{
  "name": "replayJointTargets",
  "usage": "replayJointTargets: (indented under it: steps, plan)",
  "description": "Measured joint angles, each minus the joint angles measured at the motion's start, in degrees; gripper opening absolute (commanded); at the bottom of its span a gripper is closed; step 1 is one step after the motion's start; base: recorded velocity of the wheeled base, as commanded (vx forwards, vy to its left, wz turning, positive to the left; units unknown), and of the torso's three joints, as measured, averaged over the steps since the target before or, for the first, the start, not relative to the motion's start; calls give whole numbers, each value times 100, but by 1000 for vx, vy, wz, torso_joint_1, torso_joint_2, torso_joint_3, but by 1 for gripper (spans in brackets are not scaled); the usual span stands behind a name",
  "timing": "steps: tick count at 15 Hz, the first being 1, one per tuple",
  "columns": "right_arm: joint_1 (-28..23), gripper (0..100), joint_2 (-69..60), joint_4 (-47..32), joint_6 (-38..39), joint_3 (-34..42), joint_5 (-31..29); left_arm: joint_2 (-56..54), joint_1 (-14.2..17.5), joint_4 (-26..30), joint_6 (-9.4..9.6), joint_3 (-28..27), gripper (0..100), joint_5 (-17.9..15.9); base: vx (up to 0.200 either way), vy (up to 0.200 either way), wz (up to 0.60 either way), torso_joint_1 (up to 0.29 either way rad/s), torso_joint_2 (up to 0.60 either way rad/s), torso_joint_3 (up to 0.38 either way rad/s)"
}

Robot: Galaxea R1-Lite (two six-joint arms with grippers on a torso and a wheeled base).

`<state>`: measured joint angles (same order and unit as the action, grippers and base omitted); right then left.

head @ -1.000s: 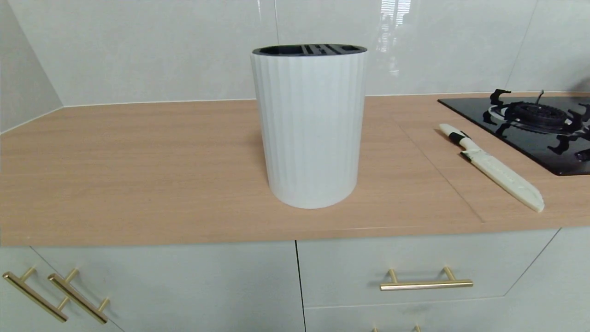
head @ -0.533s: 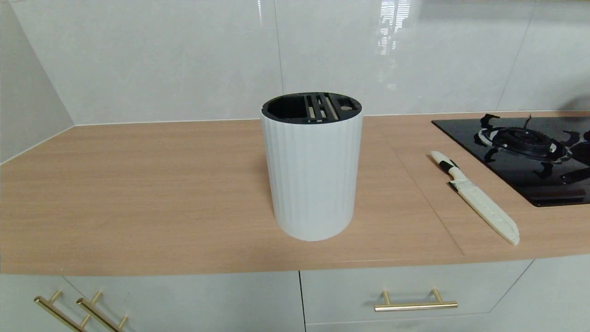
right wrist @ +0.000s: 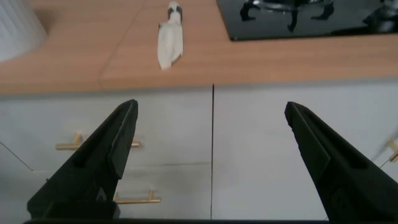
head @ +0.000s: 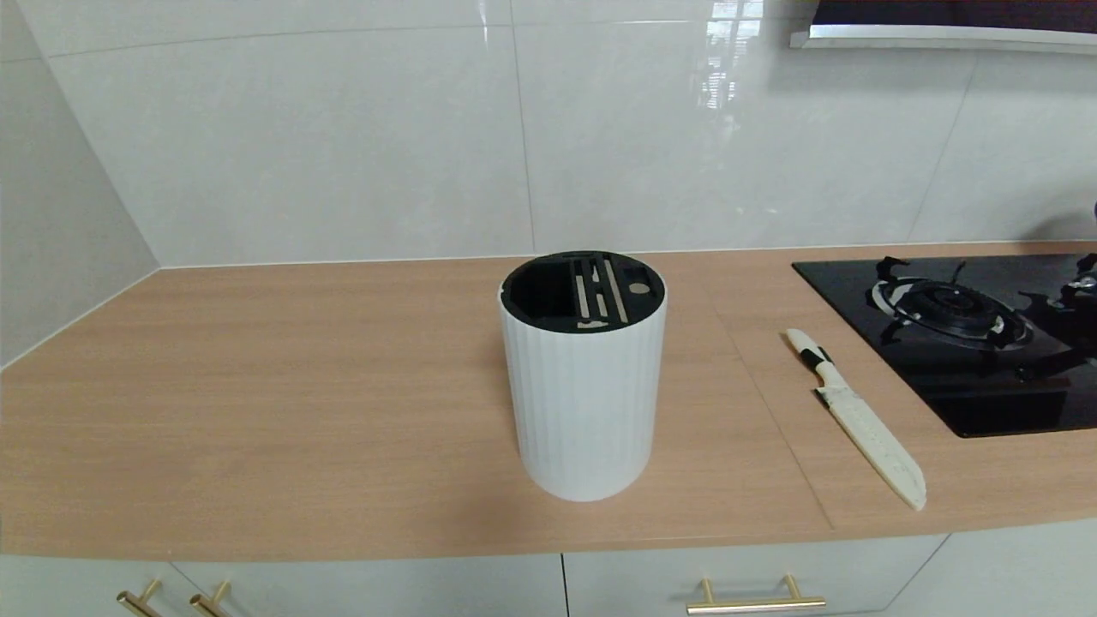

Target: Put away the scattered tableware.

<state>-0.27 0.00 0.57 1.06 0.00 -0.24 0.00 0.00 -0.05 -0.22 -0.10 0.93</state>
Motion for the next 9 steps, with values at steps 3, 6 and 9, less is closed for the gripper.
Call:
replayJointTargets:
  steps: [3,6,9]
  plan:
    - [0,100,0,2,0,0,-2,0,0,-5,-2,0,100,0,0,0,0,240,-535,-300]
    - [0,100,0,2,0,0,-2,0,0,2,-2,0,100,0,0,0,0,255,-561,-307]
    - [0,100,0,0,0,0,-5,0,0,-5,0,0,100,2,0,0,0,273,-593,-321]
